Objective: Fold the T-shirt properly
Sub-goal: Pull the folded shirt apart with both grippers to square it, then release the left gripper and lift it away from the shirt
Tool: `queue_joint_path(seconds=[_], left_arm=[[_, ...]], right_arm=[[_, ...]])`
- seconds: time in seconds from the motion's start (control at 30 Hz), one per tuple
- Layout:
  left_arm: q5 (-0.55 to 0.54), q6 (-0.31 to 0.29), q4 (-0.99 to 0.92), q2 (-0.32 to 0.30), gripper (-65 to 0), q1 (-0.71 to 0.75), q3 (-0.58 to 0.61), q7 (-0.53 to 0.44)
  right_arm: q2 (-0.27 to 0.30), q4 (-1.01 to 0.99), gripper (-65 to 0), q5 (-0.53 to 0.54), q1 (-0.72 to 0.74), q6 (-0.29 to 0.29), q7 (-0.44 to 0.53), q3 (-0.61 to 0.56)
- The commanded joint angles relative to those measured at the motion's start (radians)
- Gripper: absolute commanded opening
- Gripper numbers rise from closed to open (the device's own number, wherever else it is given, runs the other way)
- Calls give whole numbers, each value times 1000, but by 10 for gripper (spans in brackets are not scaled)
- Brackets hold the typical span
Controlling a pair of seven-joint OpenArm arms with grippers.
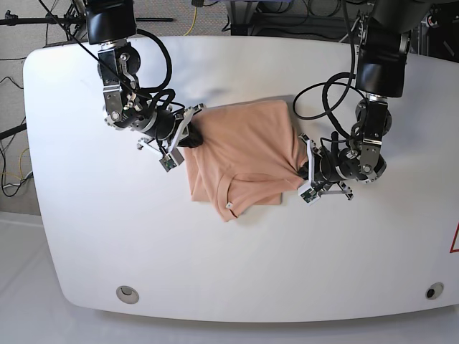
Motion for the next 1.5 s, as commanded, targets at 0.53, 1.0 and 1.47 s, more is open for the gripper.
queue_joint_path(seconds=[0.53, 1.0, 1.47], left_arm=[[92, 10, 225, -11, -650, -40, -84, 185], [95, 10, 412, -34, -650, 35, -89, 221], [95, 10, 599, -94, -650, 243, -230, 223]], right_arm=[[11, 236, -637, 0, 12, -59, -18, 5], [-1, 348, -637, 0, -43, -52, -139, -4], [-24, 366, -637, -10, -83, -4, -139, -214]])
